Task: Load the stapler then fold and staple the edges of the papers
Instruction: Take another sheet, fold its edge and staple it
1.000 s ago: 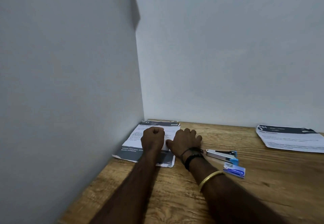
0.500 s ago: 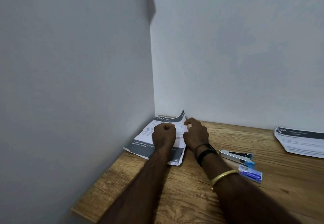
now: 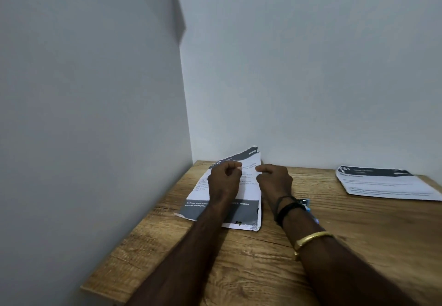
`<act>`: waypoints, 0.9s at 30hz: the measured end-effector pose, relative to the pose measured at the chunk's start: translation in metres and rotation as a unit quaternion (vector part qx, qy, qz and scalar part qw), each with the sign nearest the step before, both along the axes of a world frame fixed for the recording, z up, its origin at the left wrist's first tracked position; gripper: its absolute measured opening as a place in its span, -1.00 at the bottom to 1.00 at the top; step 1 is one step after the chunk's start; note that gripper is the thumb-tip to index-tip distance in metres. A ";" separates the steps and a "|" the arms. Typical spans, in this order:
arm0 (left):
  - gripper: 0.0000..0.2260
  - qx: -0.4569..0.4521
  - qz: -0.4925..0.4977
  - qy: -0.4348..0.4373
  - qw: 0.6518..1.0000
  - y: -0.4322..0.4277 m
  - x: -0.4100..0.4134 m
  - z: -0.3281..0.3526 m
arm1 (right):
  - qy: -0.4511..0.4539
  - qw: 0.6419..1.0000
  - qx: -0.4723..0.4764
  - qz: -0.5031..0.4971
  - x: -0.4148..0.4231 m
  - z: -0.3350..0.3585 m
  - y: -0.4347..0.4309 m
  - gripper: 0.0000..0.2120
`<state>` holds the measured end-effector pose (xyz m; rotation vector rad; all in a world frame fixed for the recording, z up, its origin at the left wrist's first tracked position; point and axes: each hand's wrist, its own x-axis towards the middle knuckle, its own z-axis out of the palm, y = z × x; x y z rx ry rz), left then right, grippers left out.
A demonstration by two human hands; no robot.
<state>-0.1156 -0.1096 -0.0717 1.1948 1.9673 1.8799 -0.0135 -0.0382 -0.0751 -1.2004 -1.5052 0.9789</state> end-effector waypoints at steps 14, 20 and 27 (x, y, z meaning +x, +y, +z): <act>-0.80 -0.035 0.050 -0.015 0.998 0.018 0.050 0.013 | 0.081 0.996 0.004 -0.045 0.106 0.003 0.025 -0.65; -0.76 -0.062 0.054 -0.081 0.993 0.035 0.057 0.016 | 0.075 0.995 0.015 -0.059 0.155 0.002 0.041 -0.68; -0.82 -0.069 -0.011 -0.136 0.988 0.063 0.068 -0.001 | 0.070 0.995 0.015 -0.070 0.184 -0.006 0.059 -0.71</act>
